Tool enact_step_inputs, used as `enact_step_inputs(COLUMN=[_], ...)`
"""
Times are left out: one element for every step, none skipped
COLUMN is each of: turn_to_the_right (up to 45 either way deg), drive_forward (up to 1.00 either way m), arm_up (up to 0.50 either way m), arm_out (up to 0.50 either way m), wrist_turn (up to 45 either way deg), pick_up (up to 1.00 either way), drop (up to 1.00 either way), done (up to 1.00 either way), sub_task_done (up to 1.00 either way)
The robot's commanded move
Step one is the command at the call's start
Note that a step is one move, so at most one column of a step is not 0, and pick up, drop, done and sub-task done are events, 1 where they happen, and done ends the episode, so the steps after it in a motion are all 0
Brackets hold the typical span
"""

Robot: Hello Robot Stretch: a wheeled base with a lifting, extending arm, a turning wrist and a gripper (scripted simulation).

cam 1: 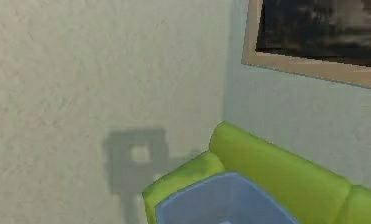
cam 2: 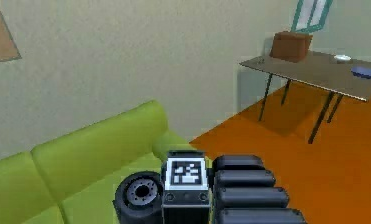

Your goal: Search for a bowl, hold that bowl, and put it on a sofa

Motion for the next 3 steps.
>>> enact_step_inputs(turn_to_the_right=[-30.0,0.0,0.0], drive_forward=[0.00,0.00,0.00], arm_up=[0.00,0.00,0.00], arm_out=[0.00,0.32,0.00], wrist_turn=[0.0,0.0,45.0], pick_up=[0.00,0.00,0.00], drop=[0.00,0.00,0.00], done=[0.00,0.00,0.00], sub_task_done=[0.00,0.00,0.00])
